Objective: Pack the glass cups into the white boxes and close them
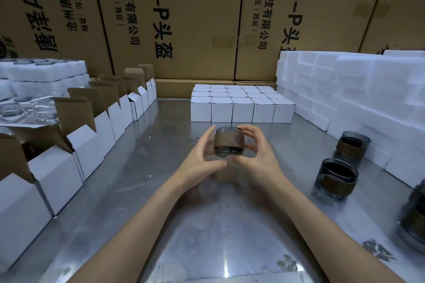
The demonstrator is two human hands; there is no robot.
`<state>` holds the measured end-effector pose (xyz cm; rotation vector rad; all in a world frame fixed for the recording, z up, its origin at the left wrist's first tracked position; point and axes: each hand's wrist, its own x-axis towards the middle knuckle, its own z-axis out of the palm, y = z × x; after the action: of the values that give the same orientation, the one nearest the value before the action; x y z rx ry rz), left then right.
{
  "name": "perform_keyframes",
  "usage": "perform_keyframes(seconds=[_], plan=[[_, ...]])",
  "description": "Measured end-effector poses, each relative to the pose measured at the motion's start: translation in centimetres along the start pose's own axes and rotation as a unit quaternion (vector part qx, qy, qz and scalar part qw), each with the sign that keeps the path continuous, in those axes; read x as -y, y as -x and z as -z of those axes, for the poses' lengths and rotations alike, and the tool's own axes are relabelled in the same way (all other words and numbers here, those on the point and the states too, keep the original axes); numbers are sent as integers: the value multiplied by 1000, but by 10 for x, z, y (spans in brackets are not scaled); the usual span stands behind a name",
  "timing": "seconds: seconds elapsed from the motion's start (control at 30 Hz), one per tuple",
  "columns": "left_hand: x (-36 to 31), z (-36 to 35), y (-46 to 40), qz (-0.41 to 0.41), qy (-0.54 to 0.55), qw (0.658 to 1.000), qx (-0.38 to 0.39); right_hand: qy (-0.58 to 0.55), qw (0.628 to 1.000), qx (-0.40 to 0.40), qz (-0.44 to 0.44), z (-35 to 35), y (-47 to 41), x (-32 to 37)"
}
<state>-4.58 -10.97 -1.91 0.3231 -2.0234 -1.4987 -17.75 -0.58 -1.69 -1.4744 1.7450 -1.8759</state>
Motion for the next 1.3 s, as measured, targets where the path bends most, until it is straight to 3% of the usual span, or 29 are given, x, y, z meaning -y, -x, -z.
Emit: perform_keyframes(seconds=[0.1, 0.17, 0.23, 0.3, 0.4, 0.47, 0.53, 0.7, 0.83, 0.9, 1.03, 1.1, 1.2, 1.3], plan=[[1, 1, 1, -104, -198, 972, -70, 28, 1000, 5, 11, -1, 1, 1], [2, 2, -1, -163, -261, 947, -92, 38, 999, 11, 17, 0, 1, 3], [2, 3, -3, -168, -254, 946, -116, 26, 999, 29, -11, -1, 2, 6], [4, 5, -3, -137, -204, 960, -131, -84, 990, 38, -110, -2, 3, 9], [4, 5, -3, -107, -140, 976, -131, -258, 916, 104, -290, 4, -1, 11], [2, 4, -4, -107, -110, 980, -123, -311, 872, 148, -347, 10, -1, 10], [1, 2, -3, -106, -109, 982, -110, -332, 870, 142, -337, 9, 0, 6], [0, -2, 1, -139, -228, 960, -85, -231, 948, -10, -219, -6, 1, 3], [-4, -7, 1, -192, -273, 934, -128, -164, 964, -18, -208, -7, 3, 4], [-5, -6, 1, -173, -253, 941, -146, -208, 950, 18, -234, -6, 2, 6], [-4, -4, 0, -120, -156, 972, -129, -387, 855, 120, -324, 12, -1, 10], [-5, -4, 0, -108, -113, 980, -121, -407, 836, 148, -336, 15, 0, 11], [-4, -4, 0, -104, -129, 980, -108, -382, 871, 105, -291, 5, 1, 11], [-2, -5, 2, -113, -200, 967, -108, -294, 932, -21, -213, -5, 2, 7]])
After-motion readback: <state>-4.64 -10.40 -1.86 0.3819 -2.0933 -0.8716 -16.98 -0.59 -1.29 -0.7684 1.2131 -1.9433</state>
